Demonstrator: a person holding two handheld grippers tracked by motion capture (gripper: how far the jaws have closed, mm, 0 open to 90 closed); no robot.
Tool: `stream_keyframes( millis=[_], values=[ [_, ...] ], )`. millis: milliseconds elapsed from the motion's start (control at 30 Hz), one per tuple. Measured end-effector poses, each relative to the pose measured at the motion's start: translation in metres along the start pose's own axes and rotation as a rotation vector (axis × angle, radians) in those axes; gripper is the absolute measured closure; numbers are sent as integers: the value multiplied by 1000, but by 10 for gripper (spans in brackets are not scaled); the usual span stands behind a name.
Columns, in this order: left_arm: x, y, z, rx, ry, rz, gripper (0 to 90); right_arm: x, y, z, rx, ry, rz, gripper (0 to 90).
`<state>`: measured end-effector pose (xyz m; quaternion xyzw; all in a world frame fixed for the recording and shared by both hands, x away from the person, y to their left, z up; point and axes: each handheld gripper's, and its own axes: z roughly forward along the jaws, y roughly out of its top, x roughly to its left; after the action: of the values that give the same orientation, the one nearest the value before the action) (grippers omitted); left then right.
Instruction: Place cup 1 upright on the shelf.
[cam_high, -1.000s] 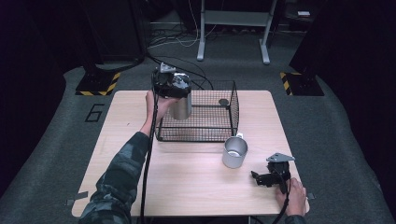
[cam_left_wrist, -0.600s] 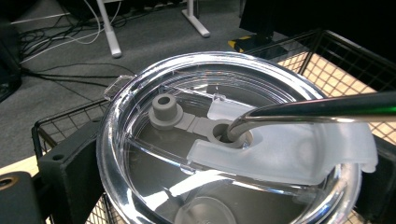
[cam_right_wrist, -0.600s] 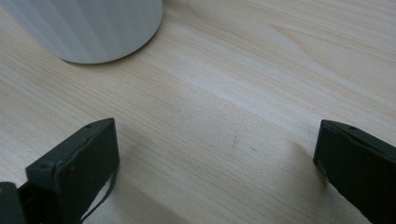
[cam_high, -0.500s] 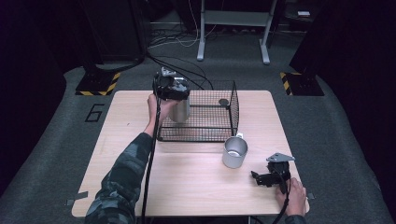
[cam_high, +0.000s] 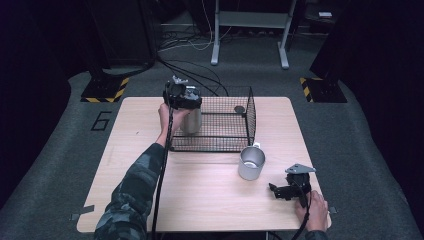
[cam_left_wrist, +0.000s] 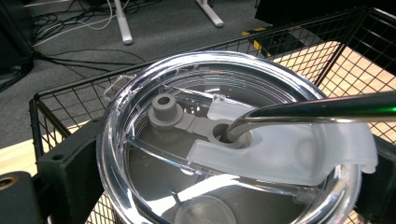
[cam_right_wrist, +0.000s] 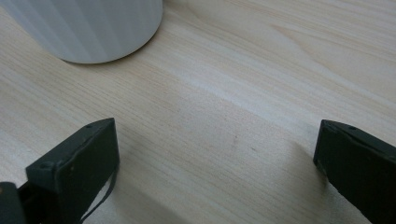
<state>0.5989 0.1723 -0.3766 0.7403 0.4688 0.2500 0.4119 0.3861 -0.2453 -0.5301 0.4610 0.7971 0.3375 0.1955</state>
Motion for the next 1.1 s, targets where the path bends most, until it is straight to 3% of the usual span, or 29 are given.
stream_keyframes(
  millis=[633,733,1100],
  values=[
    [-6,-7,13,42,24,-6,37,0,0,0,-2,1,0,0],
    [-8,-10,14,44,33,18,37,0,0,0,-1,1,0,0],
    [-8,-15,14,37,36,-9,36,0,0,0,-1,1,0,0]
  ],
)
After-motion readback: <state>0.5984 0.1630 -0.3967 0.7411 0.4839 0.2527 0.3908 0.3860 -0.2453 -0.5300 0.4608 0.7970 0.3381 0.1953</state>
